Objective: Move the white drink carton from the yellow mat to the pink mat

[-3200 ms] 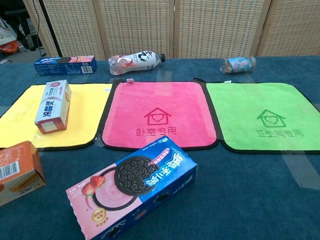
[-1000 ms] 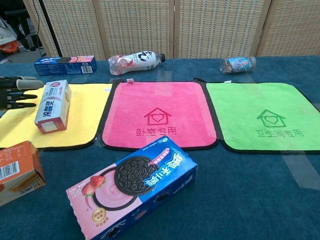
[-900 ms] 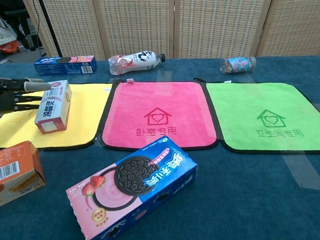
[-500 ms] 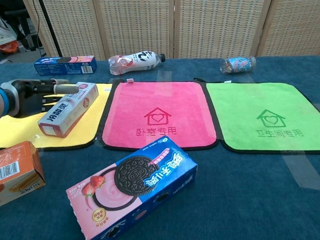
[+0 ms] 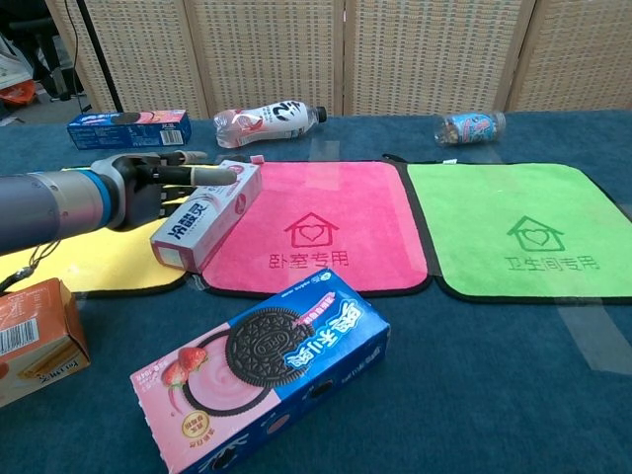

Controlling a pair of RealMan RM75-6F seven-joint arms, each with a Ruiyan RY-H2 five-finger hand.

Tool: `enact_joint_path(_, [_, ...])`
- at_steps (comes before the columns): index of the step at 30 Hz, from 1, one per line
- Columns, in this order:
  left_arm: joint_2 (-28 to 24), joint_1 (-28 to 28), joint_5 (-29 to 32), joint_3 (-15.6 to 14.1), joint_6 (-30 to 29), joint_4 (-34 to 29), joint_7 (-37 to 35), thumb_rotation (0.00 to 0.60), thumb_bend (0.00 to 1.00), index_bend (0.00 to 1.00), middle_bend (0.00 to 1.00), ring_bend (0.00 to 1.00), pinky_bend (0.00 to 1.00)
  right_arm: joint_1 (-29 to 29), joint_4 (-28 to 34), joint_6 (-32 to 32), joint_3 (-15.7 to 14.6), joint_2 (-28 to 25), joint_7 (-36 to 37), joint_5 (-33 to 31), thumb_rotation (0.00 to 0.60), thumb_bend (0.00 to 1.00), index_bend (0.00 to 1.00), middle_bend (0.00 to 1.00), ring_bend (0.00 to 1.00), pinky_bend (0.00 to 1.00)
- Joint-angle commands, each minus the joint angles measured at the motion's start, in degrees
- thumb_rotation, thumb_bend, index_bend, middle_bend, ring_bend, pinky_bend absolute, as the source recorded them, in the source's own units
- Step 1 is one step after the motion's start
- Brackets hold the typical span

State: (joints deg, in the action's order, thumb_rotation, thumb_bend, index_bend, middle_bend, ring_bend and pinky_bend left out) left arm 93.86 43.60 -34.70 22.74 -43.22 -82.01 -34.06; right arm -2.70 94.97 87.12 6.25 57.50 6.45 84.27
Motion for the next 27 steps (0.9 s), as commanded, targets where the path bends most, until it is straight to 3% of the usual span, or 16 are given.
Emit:
enact_joint_path(1, [1.9, 1.6, 1.1, 1.1, -0.9, -0.6, 2.6, 0.6, 0.05, 0.0, 0.0, 0.0, 0.0, 0.0, 0.0, -0.1, 0.0, 0.0, 0.1, -0.1, 0.6, 0.0, 0.0, 0.0, 0.0, 0.0])
enact_joint_path(19, [11.8, 9.6, 9.1, 5.2, -2.4, 4.4, 13.7, 0.6, 0.05, 0.0, 0.0, 0.0, 0.0, -0.2, -0.2, -0.8, 0.3, -0.3, 0.9, -1.0, 0.6, 0.0, 0.0, 0.0, 0.0, 0.0])
enact_joint_path(27, [12.8, 10.3, 8.0, 6.4, -3.0, 4.2, 15.9, 0.6, 0.04, 0.0, 0.0, 0.0, 0.0, -0.2, -0.5, -0.9, 0.5, -0.4, 1.2, -1.5, 0.6, 0.0, 0.0, 0.0, 0.0, 0.0])
